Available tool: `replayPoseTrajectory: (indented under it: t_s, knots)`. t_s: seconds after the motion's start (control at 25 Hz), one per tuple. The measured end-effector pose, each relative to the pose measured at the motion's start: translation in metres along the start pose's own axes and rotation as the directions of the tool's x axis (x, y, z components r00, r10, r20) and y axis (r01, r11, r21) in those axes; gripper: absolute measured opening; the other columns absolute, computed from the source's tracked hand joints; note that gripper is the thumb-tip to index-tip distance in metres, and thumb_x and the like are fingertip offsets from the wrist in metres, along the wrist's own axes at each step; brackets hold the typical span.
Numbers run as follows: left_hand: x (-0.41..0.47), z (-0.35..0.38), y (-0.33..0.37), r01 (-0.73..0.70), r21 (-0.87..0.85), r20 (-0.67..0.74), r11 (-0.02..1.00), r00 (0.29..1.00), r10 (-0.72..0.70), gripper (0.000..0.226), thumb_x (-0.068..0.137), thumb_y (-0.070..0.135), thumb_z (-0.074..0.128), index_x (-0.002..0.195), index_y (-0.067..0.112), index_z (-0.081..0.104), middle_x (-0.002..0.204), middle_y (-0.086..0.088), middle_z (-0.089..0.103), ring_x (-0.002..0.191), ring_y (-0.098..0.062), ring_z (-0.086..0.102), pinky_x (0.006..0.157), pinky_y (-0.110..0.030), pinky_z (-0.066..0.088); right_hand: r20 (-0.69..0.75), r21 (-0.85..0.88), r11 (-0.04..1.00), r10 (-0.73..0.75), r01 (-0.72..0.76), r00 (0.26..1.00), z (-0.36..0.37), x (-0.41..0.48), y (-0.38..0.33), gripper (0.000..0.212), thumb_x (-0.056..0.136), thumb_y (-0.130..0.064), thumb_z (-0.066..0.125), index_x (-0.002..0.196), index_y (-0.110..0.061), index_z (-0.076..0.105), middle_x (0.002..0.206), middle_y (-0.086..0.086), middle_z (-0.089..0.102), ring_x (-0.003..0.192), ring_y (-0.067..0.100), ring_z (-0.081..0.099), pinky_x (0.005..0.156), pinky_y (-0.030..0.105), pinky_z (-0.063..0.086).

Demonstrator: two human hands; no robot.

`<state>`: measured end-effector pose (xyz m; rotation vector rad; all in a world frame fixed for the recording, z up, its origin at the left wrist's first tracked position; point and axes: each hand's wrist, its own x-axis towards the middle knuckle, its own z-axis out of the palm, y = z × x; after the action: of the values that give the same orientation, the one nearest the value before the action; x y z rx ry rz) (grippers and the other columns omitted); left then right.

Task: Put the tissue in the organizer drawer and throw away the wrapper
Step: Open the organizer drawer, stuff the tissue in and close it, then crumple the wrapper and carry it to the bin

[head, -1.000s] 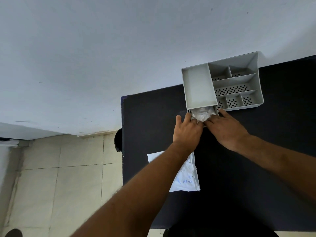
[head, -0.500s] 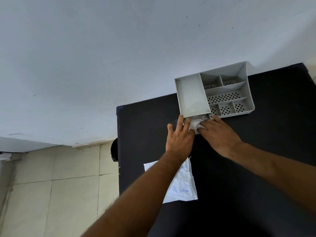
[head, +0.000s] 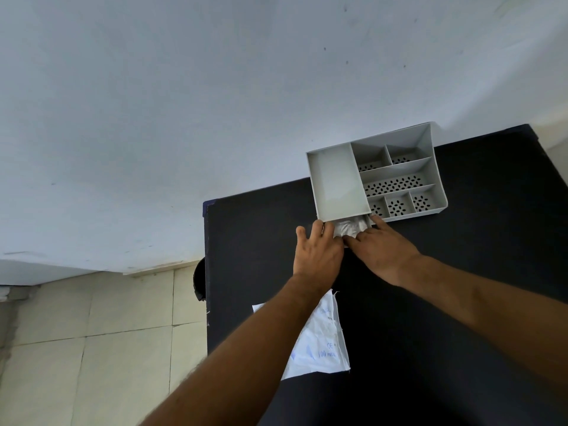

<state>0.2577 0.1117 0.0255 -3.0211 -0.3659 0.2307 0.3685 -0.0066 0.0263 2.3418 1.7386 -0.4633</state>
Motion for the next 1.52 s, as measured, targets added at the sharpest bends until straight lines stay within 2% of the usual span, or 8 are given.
replayPoseTrajectory:
  t_s: [0.2,0.36,0.48,0.8,1.04,1.2,1.4,1.52]
  knots:
    - [0.009,-0.003,-0.012,0.066,-0.147,-0.088,0.987,0.993,-0.079,0.054,0.083,0.026,0.075,0.130,0.022,0.049,0.135,-0.011,0.050,0.125,-0.033,0.046,0.095,-0.053,0.045,-0.296,0.144,0.989,0.077,-0.035,0.952,0.003,-0.006,0.009,0.050,0.077,-0.009,0.079,0.124,-0.016,0.064,0.119,0.012,0.063,0.109,0.029,0.062,0.100,0.043,0.047]
    - [0.019,-0.006,-0.017,0.111,-0.136,0.100,0.984,0.990,-0.098,0.071,0.096,0.025,0.061,0.155,0.021,0.021,0.164,-0.012,0.017,0.152,-0.037,0.011,0.112,-0.057,0.030,-0.353,0.177,0.975,0.189,-0.133,0.917,0.006,0.001,0.013,0.064,0.076,-0.013,0.077,0.137,-0.015,0.057,0.139,0.020,0.053,0.129,0.039,0.051,0.107,0.053,0.042]
    - [0.027,-0.006,-0.020,0.107,-0.084,0.171,0.991,0.981,-0.092,0.072,0.100,0.023,0.053,0.159,0.022,0.012,0.168,-0.010,0.006,0.154,-0.036,-0.004,0.116,-0.057,0.022,-0.290,0.139,0.973,0.215,-0.182,0.932,0.009,0.016,0.014,0.064,0.087,-0.021,0.068,0.147,-0.018,0.046,0.154,0.019,0.043,0.146,0.036,0.035,0.117,0.053,0.030]
    - [0.035,-0.010,-0.025,0.068,-0.043,0.184,0.997,0.981,-0.059,0.070,0.099,0.025,0.057,0.158,0.023,0.019,0.166,-0.009,0.019,0.154,-0.037,0.004,0.116,-0.057,0.021,-0.232,0.166,0.964,0.243,-0.207,0.942,0.005,0.028,0.017,0.062,0.099,-0.019,0.047,0.157,-0.025,0.026,0.164,0.011,0.025,0.154,0.027,0.013,0.125,0.044,0.009]
    - [0.003,0.003,-0.018,0.144,-0.272,0.126,0.952,0.986,-0.113,0.061,0.100,0.030,0.056,0.155,0.022,0.029,0.166,-0.008,0.020,0.152,-0.032,0.020,0.114,-0.057,0.033,-0.235,0.196,0.960,0.244,-0.200,0.941,0.009,0.017,0.003,0.066,0.093,-0.030,0.060,0.153,-0.020,0.036,0.159,0.017,0.035,0.152,0.034,0.021,0.121,0.053,0.020]
    - [-0.034,0.005,-0.009,0.175,-0.385,0.139,0.906,0.982,-0.131,0.062,0.096,0.032,0.057,0.152,0.022,0.033,0.167,-0.006,0.018,0.142,-0.032,0.038,0.110,-0.054,0.038,-0.217,0.239,0.952,0.246,-0.193,0.945,0.016,-0.007,-0.029,0.076,0.091,-0.033,0.061,0.156,-0.023,0.024,0.165,0.017,0.021,0.153,0.034,0.014,0.122,0.053,0.014]
    - [-0.085,0.023,-0.022,0.364,-0.411,0.238,0.836,0.928,-0.287,0.055,0.097,0.033,0.055,0.148,0.024,0.037,0.160,-0.006,0.033,0.135,-0.031,0.048,0.106,-0.049,0.043,-0.108,0.298,0.953,0.090,-0.055,0.990,0.021,-0.022,-0.079,0.073,0.095,-0.039,0.052,0.158,-0.029,0.016,0.168,0.010,0.012,0.155,0.027,0.009,0.123,0.045,0.013]
    - [-0.124,0.041,-0.037,0.567,-0.320,0.376,0.759,0.811,-0.448,0.063,0.096,0.042,0.056,0.151,0.026,0.030,0.162,-0.006,0.027,0.140,-0.032,0.040,0.108,-0.050,0.040,0.076,0.303,0.951,-0.081,0.055,0.994,0.024,-0.015,-0.111,0.080,0.095,-0.050,0.052,0.159,-0.033,0.007,0.169,0.005,0.004,0.155,0.025,0.008,0.123,0.043,0.013]
